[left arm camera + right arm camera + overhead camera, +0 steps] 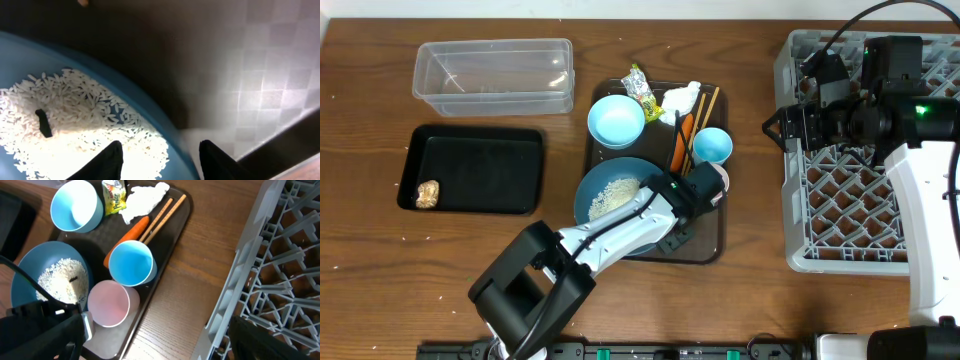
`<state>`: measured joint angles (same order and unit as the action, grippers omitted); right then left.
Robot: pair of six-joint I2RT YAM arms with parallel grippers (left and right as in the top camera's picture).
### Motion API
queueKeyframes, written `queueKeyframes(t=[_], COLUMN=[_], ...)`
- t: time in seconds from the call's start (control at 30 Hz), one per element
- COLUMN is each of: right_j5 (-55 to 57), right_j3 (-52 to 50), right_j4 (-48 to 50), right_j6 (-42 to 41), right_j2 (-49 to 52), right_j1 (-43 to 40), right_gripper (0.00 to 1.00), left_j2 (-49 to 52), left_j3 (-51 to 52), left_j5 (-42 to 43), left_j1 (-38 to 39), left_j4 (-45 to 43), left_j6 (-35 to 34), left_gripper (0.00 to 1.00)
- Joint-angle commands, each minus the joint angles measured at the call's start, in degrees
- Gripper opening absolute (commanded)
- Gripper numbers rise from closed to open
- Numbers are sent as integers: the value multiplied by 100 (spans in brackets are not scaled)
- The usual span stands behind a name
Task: Sort waste into correct bins and load items into the dishwasher rack
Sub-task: 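Grasp the rim of the large blue rice plate with the left gripper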
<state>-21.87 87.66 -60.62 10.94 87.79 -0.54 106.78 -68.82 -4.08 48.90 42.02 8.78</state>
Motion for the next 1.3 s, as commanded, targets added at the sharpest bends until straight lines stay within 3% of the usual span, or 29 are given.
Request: queueKeyframes(t=[0.0, 0.23, 0.3, 0.9, 1.27], right_j5=[0, 0, 0, 2, 2], right_j3=[57, 57, 57, 57, 57], right_j4=[-7, -11, -9, -9, -4], right_j6=[-17, -17, -17, -15, -15], right_j2=[20, 20, 20, 20, 20], right_j1=[-20, -20, -20, -20, -20], right_gripper=[86, 86, 86, 86, 86], left_j2=[339, 518, 518, 345, -1263], left_j3=[101, 101, 101, -236, -713], left_j5=[-315, -420, -420, -595, -511], left_j1=[-39, -39, -39, -52, -424], left_j4=[28, 48, 48, 483, 809], left_j6=[-22, 37, 37, -232, -789], left_gripper=[43, 19, 6, 6, 6])
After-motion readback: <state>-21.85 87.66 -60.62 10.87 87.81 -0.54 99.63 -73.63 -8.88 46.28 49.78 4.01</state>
